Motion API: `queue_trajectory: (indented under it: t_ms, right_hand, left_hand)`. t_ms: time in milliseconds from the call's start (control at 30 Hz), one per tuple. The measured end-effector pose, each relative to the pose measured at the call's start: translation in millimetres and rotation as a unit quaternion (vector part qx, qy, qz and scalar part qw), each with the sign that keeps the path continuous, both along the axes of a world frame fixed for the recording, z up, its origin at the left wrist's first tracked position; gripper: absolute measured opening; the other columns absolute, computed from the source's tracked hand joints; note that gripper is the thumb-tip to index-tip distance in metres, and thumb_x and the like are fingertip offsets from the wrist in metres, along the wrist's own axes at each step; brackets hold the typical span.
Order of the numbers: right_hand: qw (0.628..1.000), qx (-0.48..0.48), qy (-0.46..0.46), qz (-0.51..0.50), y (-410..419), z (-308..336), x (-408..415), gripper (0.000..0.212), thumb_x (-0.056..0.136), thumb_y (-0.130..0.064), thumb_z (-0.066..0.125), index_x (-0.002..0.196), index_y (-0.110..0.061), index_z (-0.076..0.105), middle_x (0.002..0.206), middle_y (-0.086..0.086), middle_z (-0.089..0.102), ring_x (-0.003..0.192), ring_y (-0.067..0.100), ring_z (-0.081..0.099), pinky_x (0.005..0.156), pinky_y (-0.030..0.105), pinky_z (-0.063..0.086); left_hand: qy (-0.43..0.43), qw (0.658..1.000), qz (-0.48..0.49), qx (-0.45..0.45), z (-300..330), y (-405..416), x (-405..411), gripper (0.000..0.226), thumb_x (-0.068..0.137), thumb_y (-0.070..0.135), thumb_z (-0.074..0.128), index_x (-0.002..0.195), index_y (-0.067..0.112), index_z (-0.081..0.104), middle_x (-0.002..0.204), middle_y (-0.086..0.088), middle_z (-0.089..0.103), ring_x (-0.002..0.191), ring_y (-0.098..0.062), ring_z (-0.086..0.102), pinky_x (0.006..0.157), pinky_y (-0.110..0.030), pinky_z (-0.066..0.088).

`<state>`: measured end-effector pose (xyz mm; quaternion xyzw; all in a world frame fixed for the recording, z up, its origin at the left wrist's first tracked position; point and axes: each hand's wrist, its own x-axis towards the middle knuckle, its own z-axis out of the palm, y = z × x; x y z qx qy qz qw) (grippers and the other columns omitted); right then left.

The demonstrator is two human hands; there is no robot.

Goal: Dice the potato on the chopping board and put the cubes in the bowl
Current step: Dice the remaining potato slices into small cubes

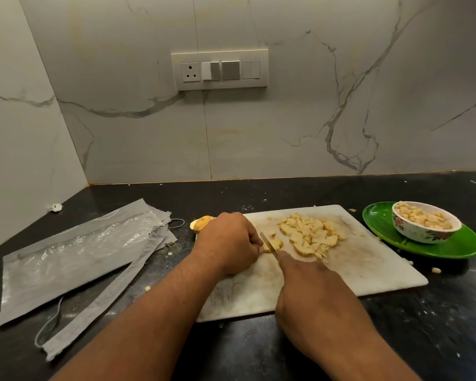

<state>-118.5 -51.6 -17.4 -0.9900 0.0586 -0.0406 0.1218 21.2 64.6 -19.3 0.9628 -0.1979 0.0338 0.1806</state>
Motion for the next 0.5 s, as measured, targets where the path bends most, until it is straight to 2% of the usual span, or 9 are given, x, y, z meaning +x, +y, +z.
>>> queue_trajectory:
  t_ms: [133,267,367,500]
  right_hand:
    - [0.996,0.009,0.084,-0.009,-5.1,-1.5,-13.5,0.071,0.098,-0.025,0.037,0.159,-0.033,0.003,0.137,0.002,0.049,0.122,0.022,0.050,0.099,0.033,0.041]
    - [0.986,0.012,0.166,-0.015,-11.5,21.1,-30.7,0.082,0.096,-0.032,0.049,0.159,-0.036,-0.004,0.148,-0.003,0.043,0.133,0.020,0.043,0.104,0.029,0.035]
    - [0.994,-0.002,0.108,-0.005,-9.6,26.0,-29.6,0.073,0.099,-0.032,0.043,0.159,-0.034,0.003,0.142,-0.004,0.048,0.126,0.020,0.047,0.100,0.031,0.038]
    - [1.000,0.007,0.006,0.000,-0.8,11.6,-8.8,0.062,0.095,-0.020,0.038,0.154,-0.028,0.023,0.137,0.000,0.052,0.119,0.020,0.050,0.097,0.032,0.042]
  left_hand:
    - [0.003,1.000,0.002,-0.006,-1.2,0.4,5.1,0.015,0.092,0.042,0.075,0.101,0.033,0.082,0.101,0.016,0.075,0.078,-0.004,0.059,0.072,-0.023,0.051]
    - [0.021,0.999,-0.004,-0.027,-2.0,2.1,9.2,0.013,0.090,0.040,0.078,0.099,0.032,0.083,0.096,0.016,0.075,0.082,-0.004,0.061,0.075,-0.023,0.052]
    - [0.025,0.998,0.007,-0.049,-2.6,3.9,9.4,0.011,0.087,0.041,0.081,0.094,0.032,0.083,0.091,0.015,0.075,0.086,-0.006,0.064,0.074,-0.023,0.050]
    - [0.030,0.998,0.018,-0.056,-3.2,4.2,7.2,0.011,0.086,0.041,0.082,0.092,0.032,0.083,0.089,0.015,0.075,0.082,-0.004,0.062,0.071,-0.021,0.048]
